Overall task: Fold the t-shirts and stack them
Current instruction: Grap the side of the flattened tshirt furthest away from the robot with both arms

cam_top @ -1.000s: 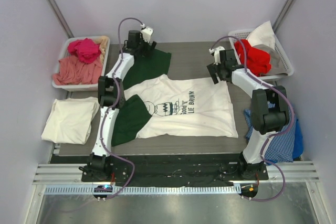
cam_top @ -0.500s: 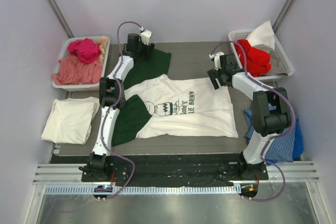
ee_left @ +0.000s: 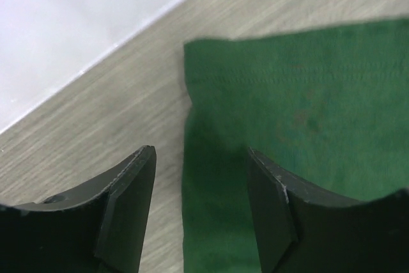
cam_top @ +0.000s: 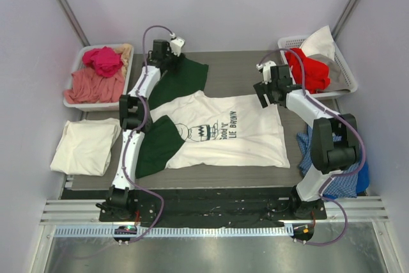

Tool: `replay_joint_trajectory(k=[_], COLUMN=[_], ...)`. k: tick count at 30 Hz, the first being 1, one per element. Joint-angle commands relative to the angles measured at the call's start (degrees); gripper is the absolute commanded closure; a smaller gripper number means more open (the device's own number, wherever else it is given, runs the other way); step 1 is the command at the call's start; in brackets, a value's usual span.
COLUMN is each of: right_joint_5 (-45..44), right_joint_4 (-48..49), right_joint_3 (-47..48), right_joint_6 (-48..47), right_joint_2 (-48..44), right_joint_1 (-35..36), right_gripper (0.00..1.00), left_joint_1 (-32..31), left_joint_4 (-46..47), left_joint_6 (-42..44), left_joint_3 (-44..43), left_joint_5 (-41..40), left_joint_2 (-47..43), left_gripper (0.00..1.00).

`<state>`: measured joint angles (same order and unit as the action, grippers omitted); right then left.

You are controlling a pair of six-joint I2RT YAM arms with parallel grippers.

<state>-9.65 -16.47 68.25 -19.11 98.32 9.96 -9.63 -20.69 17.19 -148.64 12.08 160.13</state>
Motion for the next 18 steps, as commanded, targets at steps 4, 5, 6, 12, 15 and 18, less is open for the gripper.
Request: replay_joint_trajectory(k=[4, 5, 6, 12, 15, 18], right_joint_5=[1.3, 1.39, 1.48, 2.09, 2.0, 1.91], right_joint_4=[-0.32, -0.49, -0.41, -0.58, -0.58, -0.58], right_joint_3=[-0.4, -0.4, -0.48, -1.19, -1.89, -2.42], right_joint_6=[0.74, 0.83, 0.92, 1.36, 1.01, 0.75], right_joint_2=[-5.6, -5.77, -5.95, -7.18, -8.06, -8.85], right_joint_1=[-0.02, -0.02, -0.02, 0.24, 0.15, 0.15], right_gripper=[0.1, 0.1, 0.1, 0.1, 0.1, 0.11], left_joint_1=[-0.57, -0.83, -1.09, -2.15, -2.15, -2.24], left_joint_4=[-8.48, -10.06, -10.94, -14.2, -14.03, -16.04], left_joint_6=[9.87, 10.92, 13.28, 17.09, 16.65, 16.65], left_joint_3=[-0.69, -0.69, -0.69, -1.48, -0.87, 0.01], left_joint_5=[-0.65, -1.35, -1.79, -3.2, -3.29, -3.2], left_joint_2=[-1.05, -0.97, -0.7, 0.18, -0.17, -0.7], left_gripper=[0.36, 0.36, 0.37, 0.43, 0.48, 0.48])
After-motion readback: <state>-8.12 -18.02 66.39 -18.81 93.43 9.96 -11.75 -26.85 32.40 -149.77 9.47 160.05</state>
